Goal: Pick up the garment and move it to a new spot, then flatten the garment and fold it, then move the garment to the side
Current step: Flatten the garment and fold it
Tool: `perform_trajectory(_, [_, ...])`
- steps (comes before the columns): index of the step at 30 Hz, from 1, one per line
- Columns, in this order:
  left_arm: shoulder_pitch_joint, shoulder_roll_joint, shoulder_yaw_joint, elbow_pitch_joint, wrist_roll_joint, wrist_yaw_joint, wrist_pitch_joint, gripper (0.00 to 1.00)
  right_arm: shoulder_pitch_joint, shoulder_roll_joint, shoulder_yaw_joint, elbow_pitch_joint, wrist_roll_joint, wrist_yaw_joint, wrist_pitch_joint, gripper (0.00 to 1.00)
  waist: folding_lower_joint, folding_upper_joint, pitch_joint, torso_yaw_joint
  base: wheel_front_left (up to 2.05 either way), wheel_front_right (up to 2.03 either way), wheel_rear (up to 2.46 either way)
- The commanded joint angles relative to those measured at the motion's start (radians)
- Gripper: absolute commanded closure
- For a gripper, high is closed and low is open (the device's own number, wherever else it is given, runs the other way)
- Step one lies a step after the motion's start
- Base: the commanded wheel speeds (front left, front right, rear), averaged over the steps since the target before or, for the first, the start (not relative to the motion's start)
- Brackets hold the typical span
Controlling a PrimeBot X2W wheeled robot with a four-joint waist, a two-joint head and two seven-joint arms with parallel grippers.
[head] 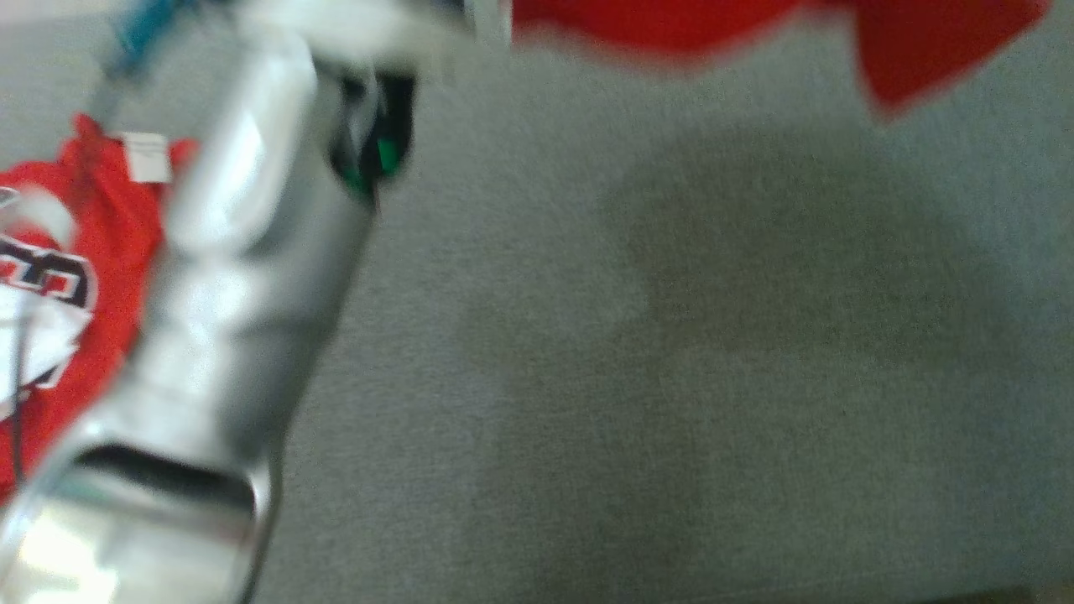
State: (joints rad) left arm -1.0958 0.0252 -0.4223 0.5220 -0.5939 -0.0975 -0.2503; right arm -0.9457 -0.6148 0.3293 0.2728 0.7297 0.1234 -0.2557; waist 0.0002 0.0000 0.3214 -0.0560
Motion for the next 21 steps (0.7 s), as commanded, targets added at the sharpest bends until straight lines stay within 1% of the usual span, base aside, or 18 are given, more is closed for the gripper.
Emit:
perform_trajectory(1, [-0.071, 0.025, 0.042, -0.019, 0.003, 0.001, -0.009, 1.0, -0.044, -0.031, 0.007, -0.018, 0.004, 0.007, -0.006, 1.0, -0.0002, 0.0, 0.073, -0.046, 0.0, 0.0, 0.0])
perform_trajectory(3, [-0.155, 0.025, 0.068, -0.024, 0.002, 0.001, -0.011, 1.0, -0.128, -0.04, 0.009, -0.007, 0.008, 0.007, -0.006, 1.0, -0.0002, 0.0, 0.108, -0.054, 0.0, 0.0, 0.0])
perform_trajectory(5, [-0.187, 0.025, 0.084, -0.039, 0.003, -0.004, -0.011, 1.0, -0.171, -0.049, 0.024, 0.002, 0.004, 0.007, -0.006, 1.0, -0.0002, 0.0, 0.13, -0.059, 0.0, 0.0, 0.0])
perform_trajectory(7, [-0.17, 0.025, 0.089, -0.049, 0.016, -0.01, -0.011, 1.0, -0.169, -0.051, 0.039, 0.011, 0.008, 0.007, -0.006, 1.0, -0.0002, 0.0, 0.141, -0.061, 0.0, 0.0, 0.0])
perform_trajectory(9, [-0.116, 0.025, 0.067, -0.052, 0.042, -0.019, -0.011, 1.0, -0.136, -0.052, 0.058, 0.02, 0.018, 0.007, -0.006, 1.0, -0.0002, 0.0, 0.148, -0.062, 0.0, 0.0, 0.0])
perform_trajectory(11, [-0.037, 0.025, 0.049, -0.065, 0.06, -0.025, -0.011, 1.0, -0.08, -0.052, 0.079, 0.03, 0.02, 0.007, -0.006, 1.0, -0.0002, 0.0, 0.151, -0.06, 0.0, 0.0, 0.0])
perform_trajectory(14, [0.119, 0.025, 0.049, -0.112, 0.09, -0.03, -0.011, 1.0, 0.041, -0.039, 0.103, 0.034, 0.03, 0.007, -0.006, 1.0, -0.0002, 0.0, 0.139, -0.054, 0.0, 0.0, 0.0])
perform_trajectory(16, [0.243, 0.025, 0.049, -0.16, 0.119, -0.031, -0.011, 1.0, 0.137, -0.024, 0.093, 0.027, 0.039, 0.007, -0.006, 1.0, -0.0002, 0.0, 0.12, -0.05, 0.0, 0.0, 0.0])
perform_trajectory(21, [0.577, 0.025, 0.053, -0.285, 0.153, -0.032, -0.011, 1.0, 0.42, -0.001, 0.062, -0.026, 0.011, 0.007, -0.006, 1.0, -0.0002, 0.0, 0.043, -0.04, 0.0, 0.0, 0.0])
